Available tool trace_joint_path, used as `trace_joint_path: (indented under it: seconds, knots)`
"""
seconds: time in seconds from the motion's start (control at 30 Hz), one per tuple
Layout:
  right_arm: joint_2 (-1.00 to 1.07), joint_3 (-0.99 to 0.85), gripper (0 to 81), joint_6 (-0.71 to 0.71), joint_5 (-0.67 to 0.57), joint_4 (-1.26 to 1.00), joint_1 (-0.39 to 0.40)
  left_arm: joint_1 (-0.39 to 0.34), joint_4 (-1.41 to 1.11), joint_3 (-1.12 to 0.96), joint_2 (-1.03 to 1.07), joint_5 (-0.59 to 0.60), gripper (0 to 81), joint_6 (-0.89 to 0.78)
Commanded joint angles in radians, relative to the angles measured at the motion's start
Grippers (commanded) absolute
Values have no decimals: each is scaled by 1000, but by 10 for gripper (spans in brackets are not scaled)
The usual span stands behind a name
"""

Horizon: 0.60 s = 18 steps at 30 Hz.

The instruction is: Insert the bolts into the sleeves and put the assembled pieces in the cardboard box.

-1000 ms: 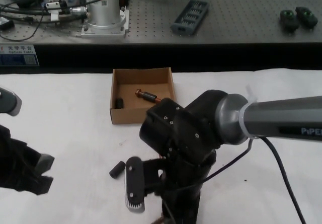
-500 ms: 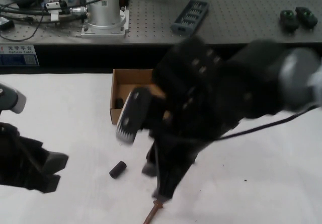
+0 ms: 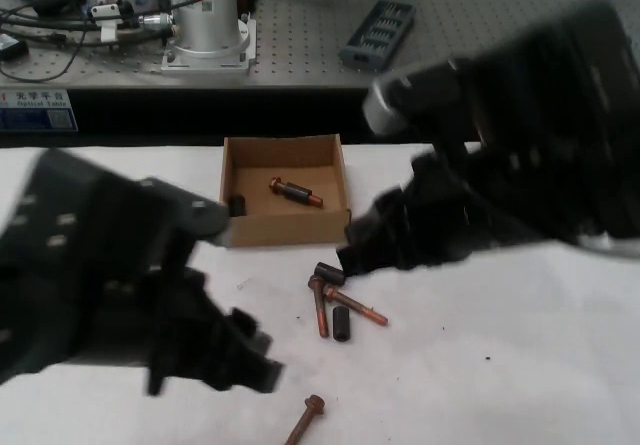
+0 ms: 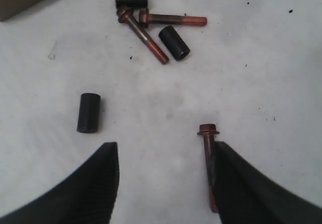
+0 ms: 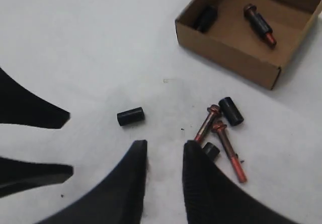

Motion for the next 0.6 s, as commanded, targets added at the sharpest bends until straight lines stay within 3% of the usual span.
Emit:
trace_joint_path:
  seconds: [0.0, 0.3, 0.57]
  knots:
    - [-56, 67, 173, 33, -57, -177, -17, -53, 34, -111, 131, -78, 399, -34]
    - [-269, 300, 145, 52, -84, -192, -100, -53, 60, -184, 196, -73, 399, -69]
    - [-428, 405, 145, 176, -144, -249, -116, -91, 118, -209, 258, -42, 353, -169]
